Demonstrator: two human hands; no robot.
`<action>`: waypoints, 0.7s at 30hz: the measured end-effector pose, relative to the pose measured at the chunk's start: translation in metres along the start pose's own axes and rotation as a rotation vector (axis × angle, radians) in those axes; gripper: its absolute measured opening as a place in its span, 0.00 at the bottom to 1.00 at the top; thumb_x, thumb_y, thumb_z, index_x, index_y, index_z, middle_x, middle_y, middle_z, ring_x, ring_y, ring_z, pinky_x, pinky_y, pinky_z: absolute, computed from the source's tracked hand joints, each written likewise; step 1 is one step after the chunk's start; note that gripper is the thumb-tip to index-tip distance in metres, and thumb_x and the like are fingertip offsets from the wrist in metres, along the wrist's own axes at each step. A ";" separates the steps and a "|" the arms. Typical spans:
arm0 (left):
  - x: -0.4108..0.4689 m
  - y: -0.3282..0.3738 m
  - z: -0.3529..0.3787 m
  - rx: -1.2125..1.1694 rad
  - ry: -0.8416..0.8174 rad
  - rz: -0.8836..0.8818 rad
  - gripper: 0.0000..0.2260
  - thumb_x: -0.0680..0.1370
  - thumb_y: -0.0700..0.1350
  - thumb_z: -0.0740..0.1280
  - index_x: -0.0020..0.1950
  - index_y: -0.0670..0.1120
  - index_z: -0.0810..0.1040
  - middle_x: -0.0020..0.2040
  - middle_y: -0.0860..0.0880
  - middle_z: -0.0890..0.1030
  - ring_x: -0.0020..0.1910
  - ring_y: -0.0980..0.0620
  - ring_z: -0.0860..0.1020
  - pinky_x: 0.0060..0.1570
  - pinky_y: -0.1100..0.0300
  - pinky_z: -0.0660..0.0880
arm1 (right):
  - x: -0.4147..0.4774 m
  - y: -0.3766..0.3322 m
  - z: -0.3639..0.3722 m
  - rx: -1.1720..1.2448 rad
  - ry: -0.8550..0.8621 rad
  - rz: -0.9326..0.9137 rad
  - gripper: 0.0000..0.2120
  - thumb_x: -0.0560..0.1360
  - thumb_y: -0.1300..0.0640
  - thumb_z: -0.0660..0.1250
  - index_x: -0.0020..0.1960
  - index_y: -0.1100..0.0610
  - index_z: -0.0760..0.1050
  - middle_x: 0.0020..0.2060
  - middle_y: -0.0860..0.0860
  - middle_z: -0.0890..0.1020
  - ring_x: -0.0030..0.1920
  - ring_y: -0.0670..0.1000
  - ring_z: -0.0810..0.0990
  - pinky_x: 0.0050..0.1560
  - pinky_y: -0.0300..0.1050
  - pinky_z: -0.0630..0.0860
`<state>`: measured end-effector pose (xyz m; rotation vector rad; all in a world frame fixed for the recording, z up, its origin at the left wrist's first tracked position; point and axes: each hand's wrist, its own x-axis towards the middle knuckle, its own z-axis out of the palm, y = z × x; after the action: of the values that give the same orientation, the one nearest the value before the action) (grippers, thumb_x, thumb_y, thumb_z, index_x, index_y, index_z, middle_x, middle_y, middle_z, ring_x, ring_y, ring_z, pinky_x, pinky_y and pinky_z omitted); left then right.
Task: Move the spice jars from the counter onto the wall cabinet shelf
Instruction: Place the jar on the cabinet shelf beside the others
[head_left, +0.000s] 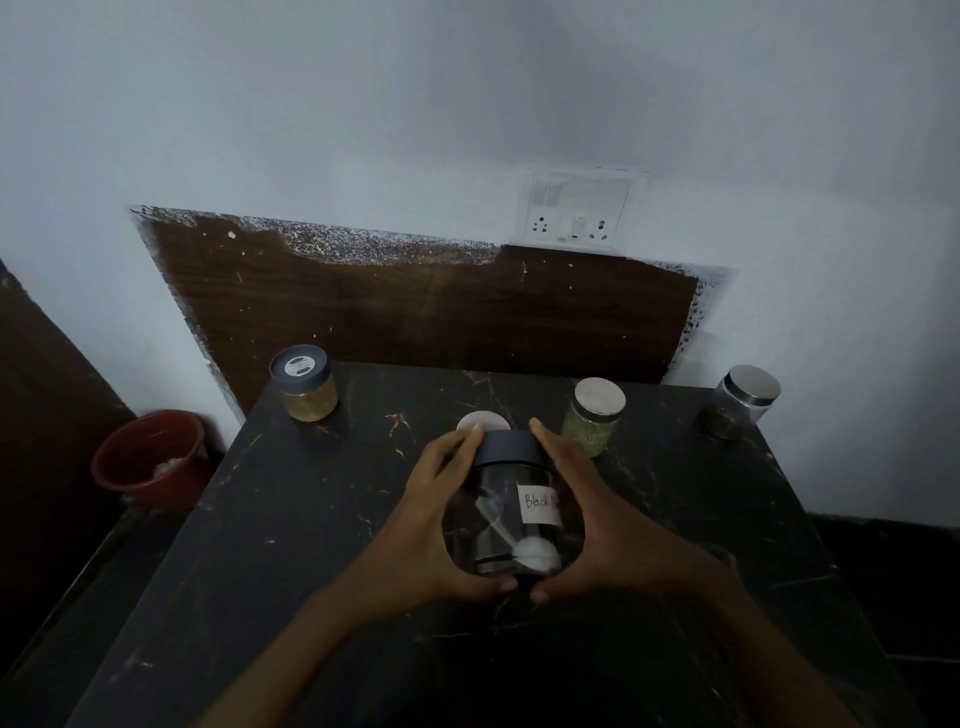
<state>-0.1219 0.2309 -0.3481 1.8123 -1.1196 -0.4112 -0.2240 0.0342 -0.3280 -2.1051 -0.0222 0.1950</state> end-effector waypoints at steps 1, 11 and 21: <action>-0.001 0.000 0.000 -0.036 0.005 -0.011 0.53 0.61 0.57 0.77 0.76 0.55 0.48 0.71 0.59 0.55 0.71 0.60 0.59 0.66 0.64 0.67 | -0.001 0.000 -0.002 0.027 -0.020 0.010 0.61 0.60 0.57 0.80 0.72 0.38 0.35 0.67 0.27 0.46 0.63 0.21 0.49 0.56 0.16 0.57; 0.002 -0.002 -0.005 0.017 -0.009 -0.020 0.54 0.59 0.62 0.77 0.76 0.58 0.46 0.73 0.62 0.51 0.73 0.59 0.54 0.69 0.50 0.65 | 0.003 0.000 -0.003 -0.010 0.028 0.027 0.58 0.59 0.55 0.80 0.69 0.34 0.40 0.63 0.25 0.51 0.61 0.21 0.53 0.55 0.18 0.61; 0.012 0.005 -0.020 -0.131 -0.030 -0.040 0.55 0.58 0.56 0.79 0.75 0.58 0.47 0.71 0.64 0.55 0.71 0.63 0.59 0.66 0.57 0.70 | 0.002 -0.015 -0.022 -0.062 0.091 0.030 0.56 0.57 0.51 0.81 0.67 0.30 0.44 0.56 0.17 0.50 0.61 0.30 0.60 0.56 0.27 0.67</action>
<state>-0.1044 0.2310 -0.3317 1.7209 -1.0542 -0.5245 -0.2175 0.0233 -0.3045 -2.1753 0.0583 0.1174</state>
